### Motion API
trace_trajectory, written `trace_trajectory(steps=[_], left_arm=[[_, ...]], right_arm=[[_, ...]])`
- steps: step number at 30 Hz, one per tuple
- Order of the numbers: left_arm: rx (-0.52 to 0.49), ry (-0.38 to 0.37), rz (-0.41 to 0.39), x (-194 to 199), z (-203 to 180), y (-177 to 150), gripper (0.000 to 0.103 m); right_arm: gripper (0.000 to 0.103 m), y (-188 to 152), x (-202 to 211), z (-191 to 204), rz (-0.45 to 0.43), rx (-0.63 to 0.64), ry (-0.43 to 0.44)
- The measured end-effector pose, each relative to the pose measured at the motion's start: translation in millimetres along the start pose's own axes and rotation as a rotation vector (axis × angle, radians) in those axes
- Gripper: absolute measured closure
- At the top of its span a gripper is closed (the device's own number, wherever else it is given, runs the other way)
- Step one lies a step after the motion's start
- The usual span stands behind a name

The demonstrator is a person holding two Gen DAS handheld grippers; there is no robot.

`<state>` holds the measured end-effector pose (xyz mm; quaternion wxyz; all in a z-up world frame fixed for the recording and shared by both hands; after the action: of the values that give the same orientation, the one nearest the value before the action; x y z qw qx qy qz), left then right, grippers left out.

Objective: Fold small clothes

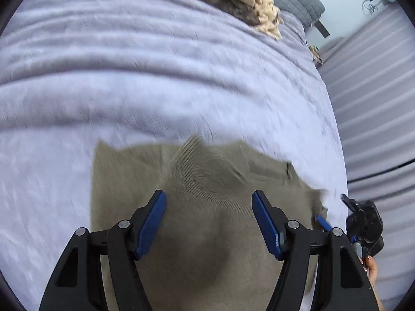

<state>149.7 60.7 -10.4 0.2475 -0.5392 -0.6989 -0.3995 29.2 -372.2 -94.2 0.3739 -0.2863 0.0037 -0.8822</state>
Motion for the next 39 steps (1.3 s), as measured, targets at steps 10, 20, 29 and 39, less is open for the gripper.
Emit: trace_trajectory(steps=[10,20,29,39], left_arm=[[-0.164,0.106,0.123,-33,15,8,0.018],[-0.210,0.065,0.132,-50,0,10,0.095],[-0.191,0.138,0.065,-54,18,26,0.095],[-0.168,0.273,0.020,-43,31,19,0.030]], right_arm=[[0.023,8,-5,69,-0.052,0.449,-0.484],[0.097,-7,-32,72,-0.037,0.747,-0.737],[0.097,12,-41,88,-0.078,0.729,-0.731],[0.090,21,-42,57,-0.073,0.593,-0.732]])
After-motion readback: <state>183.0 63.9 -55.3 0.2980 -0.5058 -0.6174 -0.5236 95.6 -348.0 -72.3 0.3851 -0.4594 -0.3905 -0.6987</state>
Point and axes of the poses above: each gripper's, at about its wrist camera, not at the fingertips, and x roughly against the way its jaws point, z to its left, y to its top, the point moved 1 cm from there along -x, roughly the way its jaws point, and after that the axes turned 6 degrees about -y, right-handed, at the moved point
